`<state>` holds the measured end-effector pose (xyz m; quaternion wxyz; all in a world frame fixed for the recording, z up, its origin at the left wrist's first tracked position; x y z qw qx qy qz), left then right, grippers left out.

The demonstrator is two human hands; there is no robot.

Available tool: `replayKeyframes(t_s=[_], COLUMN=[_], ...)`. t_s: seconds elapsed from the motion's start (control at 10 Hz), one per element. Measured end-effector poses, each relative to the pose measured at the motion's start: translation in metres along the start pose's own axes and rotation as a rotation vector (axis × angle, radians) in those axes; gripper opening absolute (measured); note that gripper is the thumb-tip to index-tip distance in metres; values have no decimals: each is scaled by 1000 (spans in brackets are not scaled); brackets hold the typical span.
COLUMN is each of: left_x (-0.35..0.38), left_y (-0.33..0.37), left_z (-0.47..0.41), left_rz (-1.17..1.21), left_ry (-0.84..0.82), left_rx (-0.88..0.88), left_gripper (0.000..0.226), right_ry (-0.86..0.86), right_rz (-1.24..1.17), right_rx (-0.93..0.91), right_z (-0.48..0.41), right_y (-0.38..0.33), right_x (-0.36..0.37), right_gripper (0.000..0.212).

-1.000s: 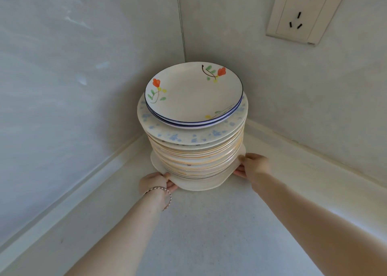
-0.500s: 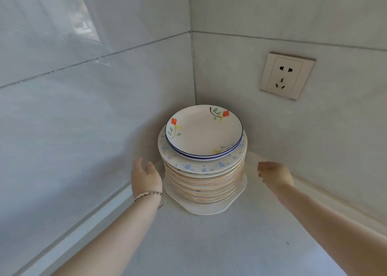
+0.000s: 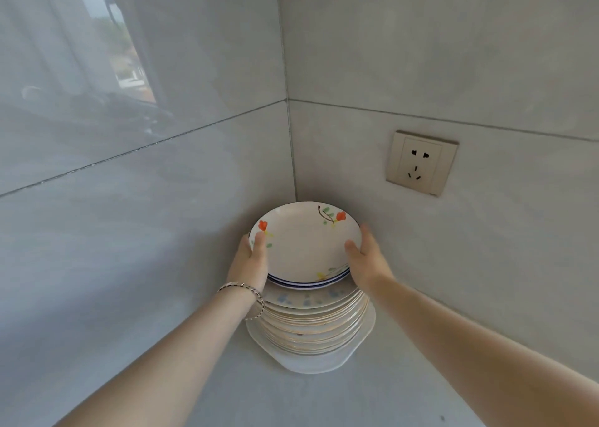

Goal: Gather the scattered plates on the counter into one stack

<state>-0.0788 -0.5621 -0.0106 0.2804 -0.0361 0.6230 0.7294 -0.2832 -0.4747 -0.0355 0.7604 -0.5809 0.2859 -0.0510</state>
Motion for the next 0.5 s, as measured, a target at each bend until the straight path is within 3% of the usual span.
replayKeyframes(t_s=[0.2, 0.4, 0.5], left_x=[4, -6, -19], left_y=[1, 9, 25], left_z=[-2, 12, 42], left_rz=[-123, -297, -589], left_ry=[-9, -1, 27], left_rx=[13, 5, 33], left_gripper=[59, 66, 47], right_ry=[-21, -151, -198], right_rz=[75, 314, 482], right_rx=[-45, 71, 158], right_z=[9, 23, 58], right_y=[-2, -14, -25], right_x=[3, -5, -15], right_gripper=[56, 63, 43])
Point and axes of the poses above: each hand's wrist, its own z-axis away from the middle knuckle, its own x-axis out of the palm, y = z × x, the point moved 10 cm from there along -z, towards the middle knuckle, and after that the axes turned 8 degrees about -y, right-handed, at the moved point
